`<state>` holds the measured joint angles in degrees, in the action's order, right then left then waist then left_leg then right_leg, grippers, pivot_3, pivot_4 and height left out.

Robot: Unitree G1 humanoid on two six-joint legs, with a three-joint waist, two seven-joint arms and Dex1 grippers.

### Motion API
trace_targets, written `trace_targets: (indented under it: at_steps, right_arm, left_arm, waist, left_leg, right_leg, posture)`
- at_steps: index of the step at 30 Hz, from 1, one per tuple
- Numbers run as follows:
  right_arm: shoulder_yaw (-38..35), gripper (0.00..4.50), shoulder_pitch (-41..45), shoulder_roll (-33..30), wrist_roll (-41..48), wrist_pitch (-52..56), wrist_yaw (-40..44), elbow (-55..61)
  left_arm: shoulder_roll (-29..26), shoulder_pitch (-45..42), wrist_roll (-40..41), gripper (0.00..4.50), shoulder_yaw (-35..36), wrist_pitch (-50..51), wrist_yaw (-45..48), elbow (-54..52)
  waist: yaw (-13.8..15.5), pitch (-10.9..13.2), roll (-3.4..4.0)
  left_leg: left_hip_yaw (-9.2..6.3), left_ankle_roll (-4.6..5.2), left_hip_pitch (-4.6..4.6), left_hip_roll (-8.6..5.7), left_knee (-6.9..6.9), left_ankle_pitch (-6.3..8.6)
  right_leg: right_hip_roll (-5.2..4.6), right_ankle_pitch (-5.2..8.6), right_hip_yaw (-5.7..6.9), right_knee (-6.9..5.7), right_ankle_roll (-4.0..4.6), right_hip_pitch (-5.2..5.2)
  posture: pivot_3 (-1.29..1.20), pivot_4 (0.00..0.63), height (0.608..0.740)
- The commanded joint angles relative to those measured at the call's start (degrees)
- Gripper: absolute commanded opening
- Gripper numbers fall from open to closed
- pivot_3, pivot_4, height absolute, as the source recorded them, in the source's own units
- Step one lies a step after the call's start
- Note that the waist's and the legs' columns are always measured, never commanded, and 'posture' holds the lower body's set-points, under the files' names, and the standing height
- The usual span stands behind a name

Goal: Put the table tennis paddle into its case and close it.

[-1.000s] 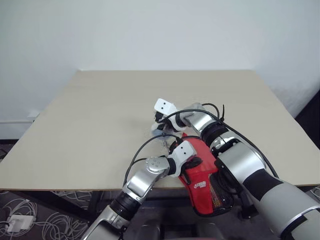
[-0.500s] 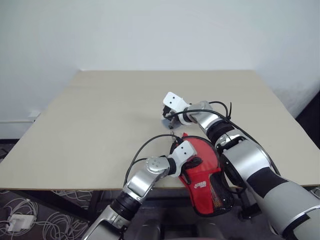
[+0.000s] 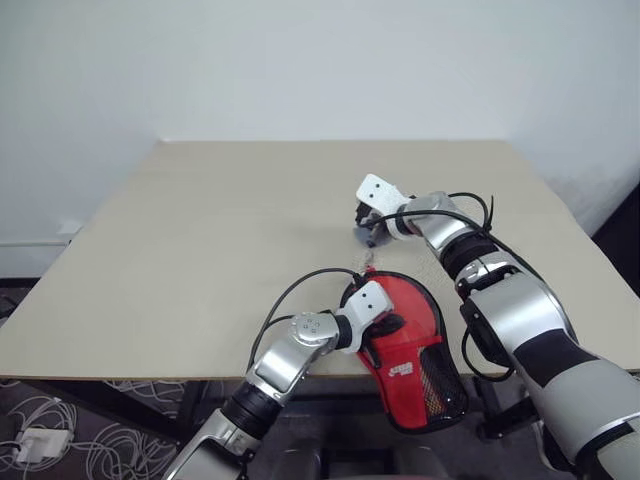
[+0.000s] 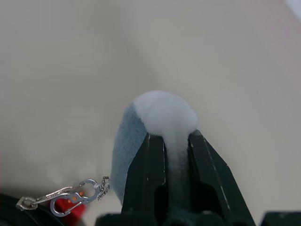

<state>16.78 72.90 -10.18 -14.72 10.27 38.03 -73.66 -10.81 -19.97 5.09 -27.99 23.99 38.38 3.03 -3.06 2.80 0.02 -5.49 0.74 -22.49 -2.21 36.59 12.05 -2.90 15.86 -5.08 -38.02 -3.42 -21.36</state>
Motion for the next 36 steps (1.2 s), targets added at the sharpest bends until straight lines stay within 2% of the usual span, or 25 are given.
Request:
trace_targets:
  at_steps: [1,13,27,36]
  right_arm:
    - [-1.09,0.07,0.29,-3.71,-0.37,-0.06,0.23,2.58]
    - [-2.64,0.07,-5.2,-13.34,0.62,5.41,4.9,9.63]
    - [-5.26,0.07,-23.28,-25.86,3.68,25.17,13.0,44.13]
    - [-7.17,0.07,-32.49,-34.75,6.82,34.77,15.4,60.24]
  left_arm:
    - [-0.89,0.64,-1.67,0.13,-0.51,1.15,0.37,2.34]
    - [-1.01,0.14,-1.87,0.13,-0.76,0.62,1.7,3.25]
    - [0.12,-1.33,-2.35,0.13,-0.6,-1.76,1.95,7.25]
    - [-0.16,-1.54,-2.46,0.13,-0.61,-3.14,2.57,8.68]
  waist:
    - [0.0,-0.01,0.01]
    - [0.06,-0.07,0.13]
    - [0.48,-0.12,0.2]
    - [1.14,-0.13,0.2]
  left_leg:
    - [0.01,0.0,0.0,0.0,0.0,0.0]
    - [0.06,0.02,-0.02,-0.01,0.01,-0.01]
    - [0.03,0.07,-0.09,-0.09,0.14,-0.01]
    - [0.03,0.11,-0.11,-0.11,0.21,0.01]
  right_leg:
    - [0.0,0.0,0.0,0.0,0.0,0.01]
    - [0.0,0.0,-0.06,0.01,-0.01,0.09]
    - [-0.11,0.02,0.01,0.11,-0.05,0.2]
    - [-0.15,0.08,0.04,0.19,-0.13,0.25]
  posture:
    - [0.0,0.0,0.734]
    - [0.0,0.0,0.734]
    - [0.0,0.0,0.734]
    - [0.0,0.0,0.734]
